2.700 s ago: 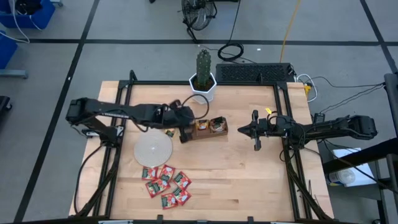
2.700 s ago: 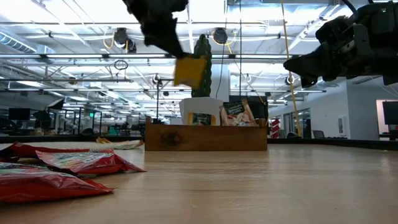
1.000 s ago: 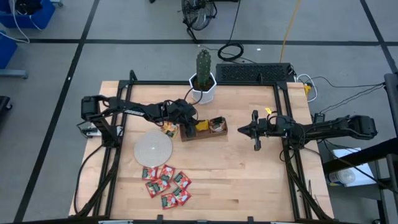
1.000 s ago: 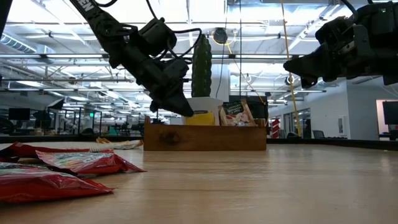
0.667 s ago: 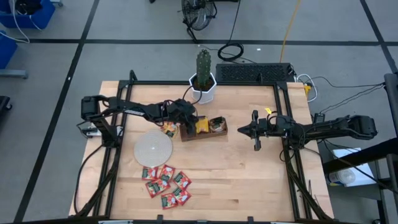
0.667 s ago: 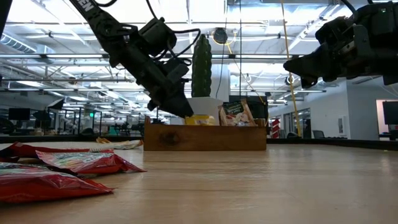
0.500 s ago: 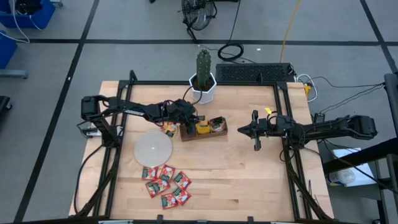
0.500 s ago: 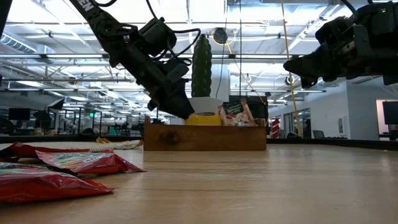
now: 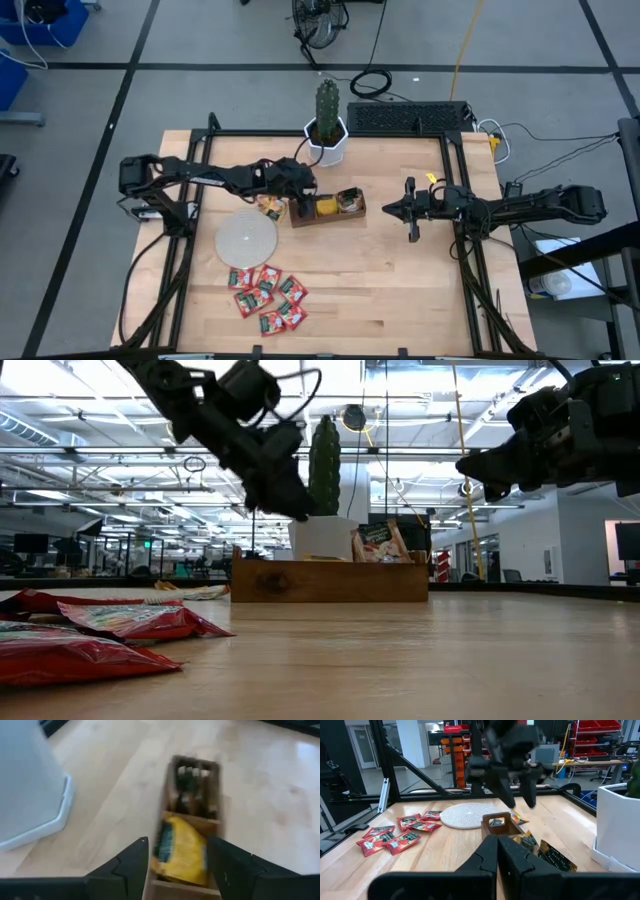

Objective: Pick & Place Tea
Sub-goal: Put the yellow tea bag into the middle section of the wooden organizer

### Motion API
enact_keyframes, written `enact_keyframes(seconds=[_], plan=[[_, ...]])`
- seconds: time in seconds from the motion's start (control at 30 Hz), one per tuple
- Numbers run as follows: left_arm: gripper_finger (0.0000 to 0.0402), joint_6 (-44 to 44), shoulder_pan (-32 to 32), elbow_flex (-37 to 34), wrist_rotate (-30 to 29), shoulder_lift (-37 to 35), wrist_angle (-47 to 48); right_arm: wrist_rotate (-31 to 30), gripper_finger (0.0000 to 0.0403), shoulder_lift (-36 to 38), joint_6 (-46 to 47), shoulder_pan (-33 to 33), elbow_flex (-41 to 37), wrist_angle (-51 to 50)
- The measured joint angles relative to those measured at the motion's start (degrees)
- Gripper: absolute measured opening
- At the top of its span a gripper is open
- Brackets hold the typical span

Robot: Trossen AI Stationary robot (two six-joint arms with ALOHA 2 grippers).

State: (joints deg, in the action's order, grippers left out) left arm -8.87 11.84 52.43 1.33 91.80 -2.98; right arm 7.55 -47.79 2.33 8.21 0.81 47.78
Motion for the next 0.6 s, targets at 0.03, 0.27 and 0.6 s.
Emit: enact_keyframes(seconds=[0.03,0.27,0.6], plan=[[0.0194,-0.03,-0.72,0.63,-0.08,-0.17,-0.09,0.00,0.0000,-0.02,0.00,-0.02,0.01,-0.01],[0.0118,1.33,-4.44,4.96,-3.00,3.33,8.18,0.00,0.0000,-0.02,0.00,-0.02,-0.01,0.01],[0.0004,2.86,-4.33,15.74,-0.08,13.92,17.68,0.00,0.0000,-0.13,0.00,-0.02,-0.01,0.13]])
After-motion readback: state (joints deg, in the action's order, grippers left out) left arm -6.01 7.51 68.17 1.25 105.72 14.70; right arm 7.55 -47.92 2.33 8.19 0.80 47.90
